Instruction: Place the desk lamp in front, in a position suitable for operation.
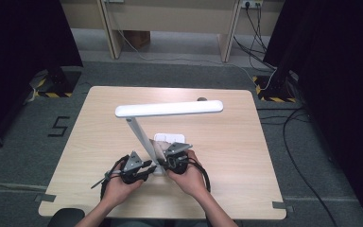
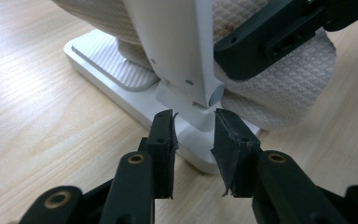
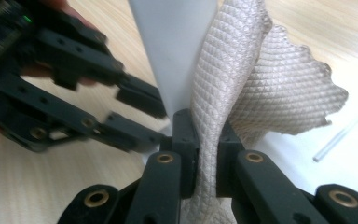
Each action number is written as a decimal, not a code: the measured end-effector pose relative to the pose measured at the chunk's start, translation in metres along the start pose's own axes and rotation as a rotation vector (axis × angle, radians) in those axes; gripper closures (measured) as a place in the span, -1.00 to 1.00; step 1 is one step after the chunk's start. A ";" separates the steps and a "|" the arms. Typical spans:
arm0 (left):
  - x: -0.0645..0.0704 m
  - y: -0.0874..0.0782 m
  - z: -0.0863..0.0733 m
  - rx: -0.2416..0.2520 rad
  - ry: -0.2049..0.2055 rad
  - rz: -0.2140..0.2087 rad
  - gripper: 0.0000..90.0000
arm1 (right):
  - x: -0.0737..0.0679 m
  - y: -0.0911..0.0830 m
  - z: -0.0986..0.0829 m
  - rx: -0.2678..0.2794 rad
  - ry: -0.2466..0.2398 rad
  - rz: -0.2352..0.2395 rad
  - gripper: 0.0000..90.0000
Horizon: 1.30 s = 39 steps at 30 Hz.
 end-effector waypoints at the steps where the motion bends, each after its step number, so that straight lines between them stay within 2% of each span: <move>1: -0.001 -0.002 0.001 0.003 0.000 0.005 0.48 | 0.001 0.000 0.000 0.003 -0.007 -0.006 0.87; 6: -0.005 -0.020 0.015 0.071 -0.027 0.026 0.31 | 0.005 0.000 -0.005 -0.003 0.008 -0.027 0.87; 9: -0.007 -0.029 0.025 0.111 -0.028 0.035 0.15 | 0.006 -0.001 -0.007 -0.006 0.021 -0.035 0.87; 15: -0.015 -0.046 0.047 0.203 -0.050 0.084 -0.03 | 0.005 -0.002 -0.008 0.001 0.068 -0.018 0.87; 20: -0.023 -0.050 0.055 0.243 -0.085 0.100 -0.03 | 0.001 -0.006 -0.003 0.041 0.104 0.005 0.87; 24: -0.026 -0.052 0.059 0.267 -0.093 0.114 -0.02 | 0.000 -0.002 -0.006 0.025 0.109 -0.002 0.87; 29: -0.028 -0.053 0.062 0.293 -0.113 0.130 0.03 | 0.003 0.005 -0.013 -0.021 0.091 -0.045 0.88; 36: -0.028 -0.054 0.069 0.308 -0.116 0.146 0.14 | 0.002 0.008 -0.014 -0.050 0.072 -0.094 0.89; 37: -0.028 -0.054 0.070 0.306 -0.116 0.149 0.19 | 0.001 0.008 -0.014 -0.056 0.046 -0.116 0.89; 39: -0.028 -0.053 0.070 0.296 -0.100 0.163 0.27 | 0.001 0.008 -0.014 -0.058 0.031 -0.140 0.89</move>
Point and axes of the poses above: each handheld gripper's, and its own axes: y roughly forward along the jaws, z roughly out of its top, x roughly to its right, the point moved 3 cm from there along y, roughly forward along the jaws, and after that the axes turned 12 degrees about y, right-handed, at the moved point
